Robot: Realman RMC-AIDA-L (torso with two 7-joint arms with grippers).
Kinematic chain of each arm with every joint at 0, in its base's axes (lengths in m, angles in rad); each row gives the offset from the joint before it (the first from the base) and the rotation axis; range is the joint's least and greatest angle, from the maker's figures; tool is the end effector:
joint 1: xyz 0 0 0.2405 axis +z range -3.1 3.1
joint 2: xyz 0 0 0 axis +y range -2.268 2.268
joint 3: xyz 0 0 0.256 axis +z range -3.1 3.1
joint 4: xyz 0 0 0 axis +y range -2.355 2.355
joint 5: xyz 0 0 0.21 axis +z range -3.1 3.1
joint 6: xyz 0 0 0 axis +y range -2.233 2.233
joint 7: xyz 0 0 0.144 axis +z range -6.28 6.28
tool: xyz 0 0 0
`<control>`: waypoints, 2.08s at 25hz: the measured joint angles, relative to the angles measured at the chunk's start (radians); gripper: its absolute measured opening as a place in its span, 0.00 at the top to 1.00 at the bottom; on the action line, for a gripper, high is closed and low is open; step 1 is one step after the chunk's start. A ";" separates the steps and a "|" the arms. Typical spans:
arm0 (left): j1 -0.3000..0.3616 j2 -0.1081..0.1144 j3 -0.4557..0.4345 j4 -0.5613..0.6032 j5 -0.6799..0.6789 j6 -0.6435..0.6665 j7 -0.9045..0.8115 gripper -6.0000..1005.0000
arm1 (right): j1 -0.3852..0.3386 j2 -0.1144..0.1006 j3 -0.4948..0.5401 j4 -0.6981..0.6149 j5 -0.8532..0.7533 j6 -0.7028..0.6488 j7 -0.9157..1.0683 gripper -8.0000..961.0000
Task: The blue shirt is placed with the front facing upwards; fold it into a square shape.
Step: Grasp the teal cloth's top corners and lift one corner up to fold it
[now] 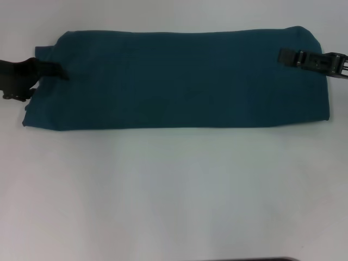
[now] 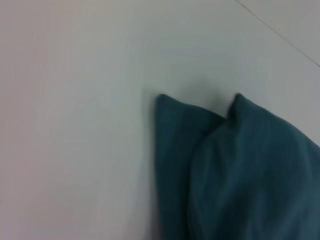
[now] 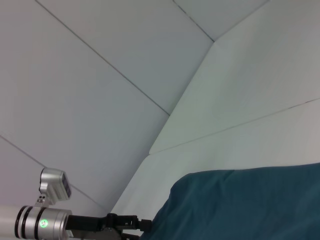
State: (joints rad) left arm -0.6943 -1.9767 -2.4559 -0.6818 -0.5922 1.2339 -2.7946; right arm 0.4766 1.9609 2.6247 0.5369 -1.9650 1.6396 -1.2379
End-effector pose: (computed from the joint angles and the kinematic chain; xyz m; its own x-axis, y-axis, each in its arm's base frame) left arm -0.3073 0.3938 0.0414 -0.0582 0.9052 0.4210 0.9701 0.1508 -0.1901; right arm 0.3035 0.3170 0.0506 0.2891 -0.7318 -0.6171 -0.8537 -0.4888 0.1797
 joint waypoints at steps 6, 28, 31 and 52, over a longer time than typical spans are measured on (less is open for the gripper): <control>-0.033 0.010 0.026 0.001 0.002 0.052 0.006 0.10 | -0.001 -0.001 0.000 0.000 0.000 0.000 0.000 0.04; -0.073 0.028 0.109 -0.004 0.055 0.087 0.014 0.56 | -0.012 -0.004 0.011 0.000 0.000 0.001 0.000 0.04; -0.077 0.029 0.111 -0.004 0.067 0.087 0.014 0.79 | -0.013 -0.004 0.011 0.000 0.000 0.002 0.000 0.04; -0.007 0.051 0.057 -0.138 0.113 0.139 0.020 0.98 | -0.014 -0.004 0.021 0.000 0.000 0.008 0.023 0.04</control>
State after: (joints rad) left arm -0.7015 -1.9254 -2.3987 -0.8200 -0.4791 1.3734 -2.7748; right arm 0.4629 1.9573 2.6459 0.5368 -1.9649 1.6477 -1.2153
